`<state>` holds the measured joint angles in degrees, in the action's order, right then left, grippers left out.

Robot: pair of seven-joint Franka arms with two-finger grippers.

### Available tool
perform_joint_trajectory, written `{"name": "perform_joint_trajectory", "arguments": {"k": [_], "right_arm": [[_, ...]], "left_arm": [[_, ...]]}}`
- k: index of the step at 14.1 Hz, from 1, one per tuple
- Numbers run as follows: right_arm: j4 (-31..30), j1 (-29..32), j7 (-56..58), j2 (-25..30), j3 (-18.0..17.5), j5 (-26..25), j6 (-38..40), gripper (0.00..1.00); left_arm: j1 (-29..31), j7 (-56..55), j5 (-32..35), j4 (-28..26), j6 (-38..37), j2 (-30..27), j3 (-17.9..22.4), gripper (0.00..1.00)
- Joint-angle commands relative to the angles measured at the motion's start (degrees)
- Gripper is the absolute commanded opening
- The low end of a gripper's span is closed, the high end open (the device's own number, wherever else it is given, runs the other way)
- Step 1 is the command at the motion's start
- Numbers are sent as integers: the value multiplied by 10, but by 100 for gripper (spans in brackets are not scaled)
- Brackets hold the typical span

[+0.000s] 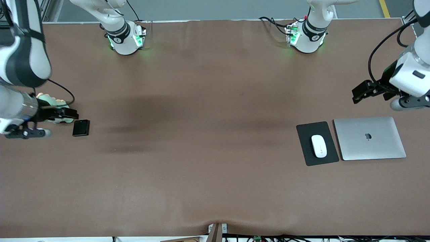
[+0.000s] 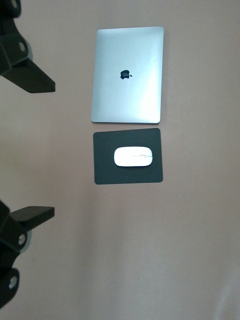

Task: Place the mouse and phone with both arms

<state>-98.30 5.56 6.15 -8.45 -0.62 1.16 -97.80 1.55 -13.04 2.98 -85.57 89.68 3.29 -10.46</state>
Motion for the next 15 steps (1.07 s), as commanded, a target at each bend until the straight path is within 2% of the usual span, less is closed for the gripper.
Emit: {"name": "perform_joint_trajectory", "arguments": {"k": [1,7,9,15], "right_arm": [[37,3,-5,40,-3,16,71,100],[41,0,-32,122,-6,20,132,100],[40,-19,-66,135,-13,20,143,100],[38,-18,-56,160,-9,18,176,100]], "left_arm": [[6,13,-2,-16,-13,-29,-5,100],[-7,33,-21,-53,-16,-69,11,100],[-26,25,-21,-53,-17,-72,25,100],[-21,30,-22,-51,-21,-71,23,100]]}}
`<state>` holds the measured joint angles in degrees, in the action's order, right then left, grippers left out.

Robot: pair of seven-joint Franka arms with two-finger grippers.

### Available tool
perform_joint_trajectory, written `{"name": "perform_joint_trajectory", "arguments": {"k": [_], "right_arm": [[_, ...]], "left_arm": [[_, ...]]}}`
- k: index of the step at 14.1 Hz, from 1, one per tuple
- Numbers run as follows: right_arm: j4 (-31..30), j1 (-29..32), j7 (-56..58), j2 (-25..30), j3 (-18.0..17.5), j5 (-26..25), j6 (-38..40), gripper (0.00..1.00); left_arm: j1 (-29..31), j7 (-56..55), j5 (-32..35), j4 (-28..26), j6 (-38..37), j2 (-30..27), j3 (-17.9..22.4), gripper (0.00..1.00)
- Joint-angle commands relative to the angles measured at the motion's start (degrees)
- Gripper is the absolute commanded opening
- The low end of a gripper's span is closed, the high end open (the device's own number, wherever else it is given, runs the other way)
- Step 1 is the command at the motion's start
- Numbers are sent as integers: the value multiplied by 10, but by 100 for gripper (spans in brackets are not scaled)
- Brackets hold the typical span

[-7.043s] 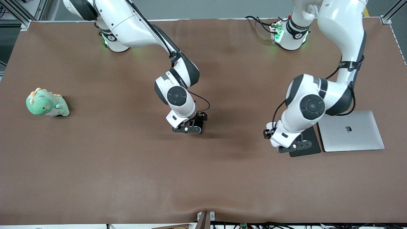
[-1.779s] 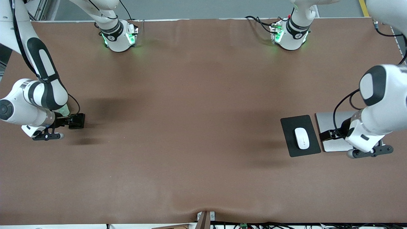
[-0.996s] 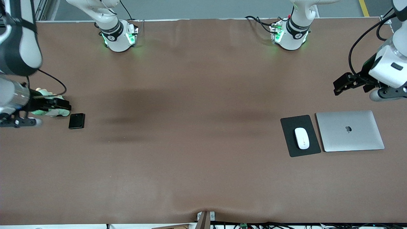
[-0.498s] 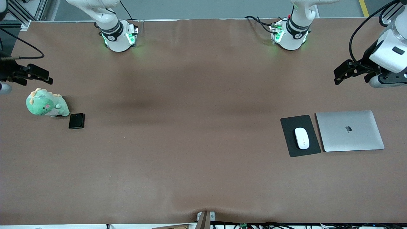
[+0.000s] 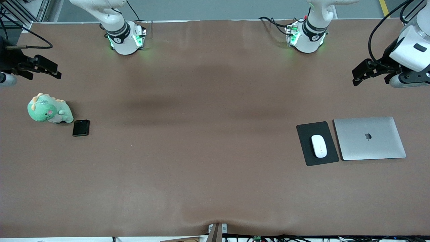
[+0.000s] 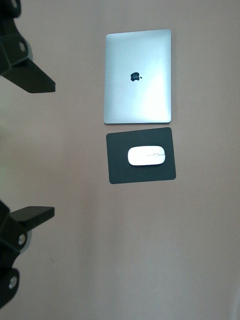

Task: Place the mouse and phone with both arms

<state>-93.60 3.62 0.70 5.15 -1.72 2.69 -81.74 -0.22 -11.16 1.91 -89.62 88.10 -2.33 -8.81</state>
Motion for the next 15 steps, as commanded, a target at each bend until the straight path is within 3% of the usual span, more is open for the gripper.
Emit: {"name": "perform_joint_trajectory", "arguments": {"k": [1,15], "right_arm": [[-9,1,-2,26,1,3,18,100],[-4,-2,2,25,-2,-3,22,100]], "left_arm": [[-2,11,-12,-11,-6,-15,6,100],[18,15,-21,2,-29,-14,9,100]]}}
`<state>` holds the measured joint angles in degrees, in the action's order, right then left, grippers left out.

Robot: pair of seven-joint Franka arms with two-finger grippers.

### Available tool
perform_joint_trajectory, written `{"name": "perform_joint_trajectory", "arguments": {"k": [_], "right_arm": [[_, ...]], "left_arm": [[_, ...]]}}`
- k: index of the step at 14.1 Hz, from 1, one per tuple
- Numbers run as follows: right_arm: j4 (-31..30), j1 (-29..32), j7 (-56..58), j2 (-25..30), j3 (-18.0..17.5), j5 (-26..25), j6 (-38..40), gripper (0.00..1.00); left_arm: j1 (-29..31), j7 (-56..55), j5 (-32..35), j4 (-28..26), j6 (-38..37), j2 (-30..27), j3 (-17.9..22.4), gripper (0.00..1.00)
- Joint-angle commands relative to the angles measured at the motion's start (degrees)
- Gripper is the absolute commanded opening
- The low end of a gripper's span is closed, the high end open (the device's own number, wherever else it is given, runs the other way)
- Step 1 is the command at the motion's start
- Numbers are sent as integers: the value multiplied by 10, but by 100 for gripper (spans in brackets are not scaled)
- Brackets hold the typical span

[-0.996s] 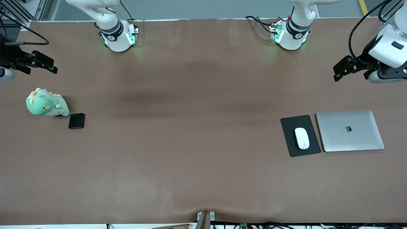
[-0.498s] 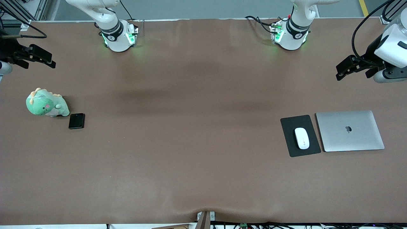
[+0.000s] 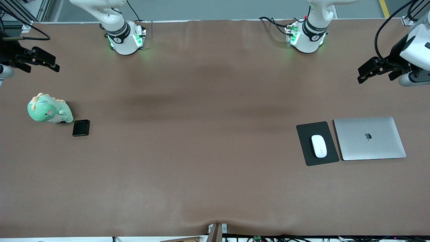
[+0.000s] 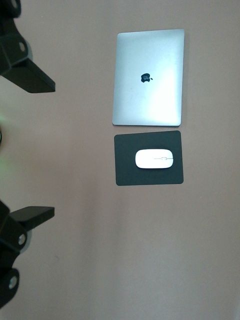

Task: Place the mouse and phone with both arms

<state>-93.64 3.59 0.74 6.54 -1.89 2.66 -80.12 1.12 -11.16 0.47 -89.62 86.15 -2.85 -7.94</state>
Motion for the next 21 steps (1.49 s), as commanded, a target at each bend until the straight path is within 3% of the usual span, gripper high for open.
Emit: {"name": "perform_joint_trajectory", "arguments": {"k": [1,21], "right_arm": [[-4,-2,1,11,0,-3,5,100],[-2,-3,1,8,0,-6,-5,100]], "left_arm": [[5,15,-6,10,-10,-5,1,100],[5,13,-5,18,-12,-2,1,100]]}}
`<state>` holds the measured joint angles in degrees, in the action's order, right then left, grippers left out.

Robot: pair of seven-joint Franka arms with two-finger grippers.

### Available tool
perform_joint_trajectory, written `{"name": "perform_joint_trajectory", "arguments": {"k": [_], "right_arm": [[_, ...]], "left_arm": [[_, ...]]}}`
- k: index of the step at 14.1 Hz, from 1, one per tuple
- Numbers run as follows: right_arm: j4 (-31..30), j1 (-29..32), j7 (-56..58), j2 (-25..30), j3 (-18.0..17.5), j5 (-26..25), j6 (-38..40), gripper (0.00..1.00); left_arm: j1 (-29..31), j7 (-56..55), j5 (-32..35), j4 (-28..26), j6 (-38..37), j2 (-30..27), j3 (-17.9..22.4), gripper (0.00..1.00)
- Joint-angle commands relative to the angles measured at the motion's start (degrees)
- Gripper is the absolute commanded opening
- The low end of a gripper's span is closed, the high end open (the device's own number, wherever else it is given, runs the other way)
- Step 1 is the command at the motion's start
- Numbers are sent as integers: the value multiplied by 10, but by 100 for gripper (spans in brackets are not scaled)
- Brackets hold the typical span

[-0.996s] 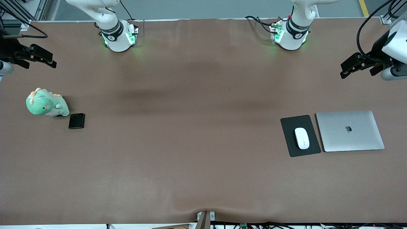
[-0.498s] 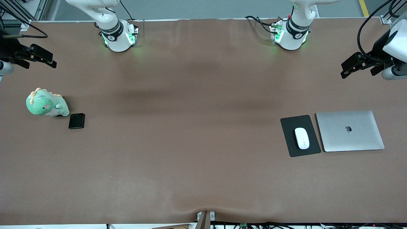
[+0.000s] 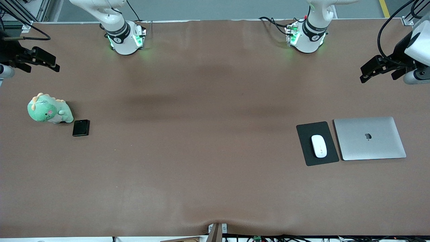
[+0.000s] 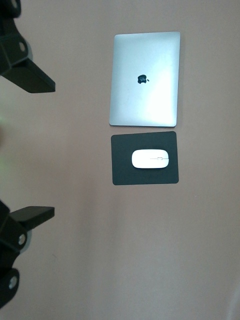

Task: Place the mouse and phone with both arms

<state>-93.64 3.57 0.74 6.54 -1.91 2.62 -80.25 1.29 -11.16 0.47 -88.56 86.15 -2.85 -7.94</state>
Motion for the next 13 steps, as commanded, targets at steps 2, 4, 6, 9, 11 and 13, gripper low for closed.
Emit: {"name": "perform_joint_trajectory", "arguments": {"k": [2,4,6,9,11,13], "right_arm": [[-1,-3,0,8,0,-5,-6,100],[-1,-3,0,8,0,-5,-5,100],[-1,-3,0,8,0,-5,-4,100],[-1,-3,0,8,0,-5,-5,100],[-1,-3,0,8,0,-5,-5,100],[-1,-3,0,6,0,-5,-5,100]], "left_arm": [[3,16,-5,8,-15,-2,1,100],[3,16,-5,8,-15,-2,1,100],[3,16,-5,8,-18,-2,1,100],[3,16,-5,8,-19,-1,1,100],[3,17,-5,8,-19,-1,1,100],[3,18,-5,8,-19,-1,1,100]]}}
